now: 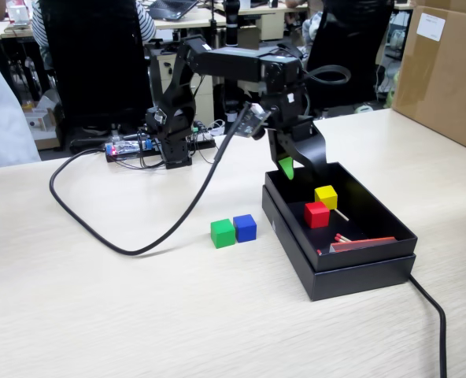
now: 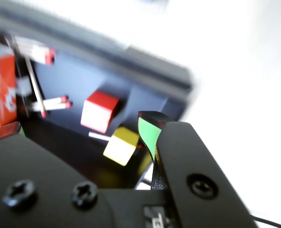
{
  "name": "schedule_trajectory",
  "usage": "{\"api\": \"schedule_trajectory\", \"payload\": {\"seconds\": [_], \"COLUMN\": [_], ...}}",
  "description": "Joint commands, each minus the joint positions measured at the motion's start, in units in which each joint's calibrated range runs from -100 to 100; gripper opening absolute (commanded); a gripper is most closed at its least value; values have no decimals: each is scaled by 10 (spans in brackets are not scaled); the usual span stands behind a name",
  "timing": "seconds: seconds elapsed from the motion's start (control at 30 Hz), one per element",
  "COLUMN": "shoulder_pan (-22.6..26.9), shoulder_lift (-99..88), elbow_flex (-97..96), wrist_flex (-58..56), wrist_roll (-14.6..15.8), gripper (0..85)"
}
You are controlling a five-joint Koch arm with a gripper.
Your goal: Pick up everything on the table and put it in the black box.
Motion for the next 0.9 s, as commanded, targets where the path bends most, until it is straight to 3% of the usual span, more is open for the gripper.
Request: {"api": "schedule_trajectory", "payload": {"seconds": [0.0,0.2,0.5,0.87], "shoulder_pan": [-18,-58,-114,-134], "shoulder_lift": [-144,-315,-581,-618], "elbow_flex": [-28,-191,-500,-591], "wrist_flex": [4,66,237,301], "wrist_roll": [-5,-25,-25,-33], "gripper": [488,500,493,485]}}
